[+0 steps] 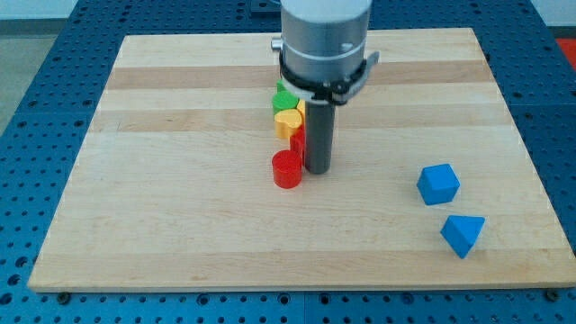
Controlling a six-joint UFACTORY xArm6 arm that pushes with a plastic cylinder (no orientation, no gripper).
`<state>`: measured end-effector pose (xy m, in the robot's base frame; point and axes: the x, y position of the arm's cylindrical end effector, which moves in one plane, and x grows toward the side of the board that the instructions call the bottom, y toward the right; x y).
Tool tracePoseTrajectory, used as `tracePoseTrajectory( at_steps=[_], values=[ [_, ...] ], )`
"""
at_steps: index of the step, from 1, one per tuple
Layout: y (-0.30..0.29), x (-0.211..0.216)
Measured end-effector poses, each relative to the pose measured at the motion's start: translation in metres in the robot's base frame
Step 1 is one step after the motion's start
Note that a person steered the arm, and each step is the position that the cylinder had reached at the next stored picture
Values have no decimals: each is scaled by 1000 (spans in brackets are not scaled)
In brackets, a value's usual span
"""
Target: Push the red circle to the left of the red star
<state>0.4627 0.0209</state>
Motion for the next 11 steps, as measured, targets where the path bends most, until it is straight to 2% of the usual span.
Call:
tracePoseTrajectory(
  at_steps=[2,3,4,5,7,9,10,11],
  values=[
    [0,13],
    [0,83],
    [-34,90],
    [-65,75],
    [-65,31],
    [-65,39],
    [-45,79],
    [-25,59]
  ],
)
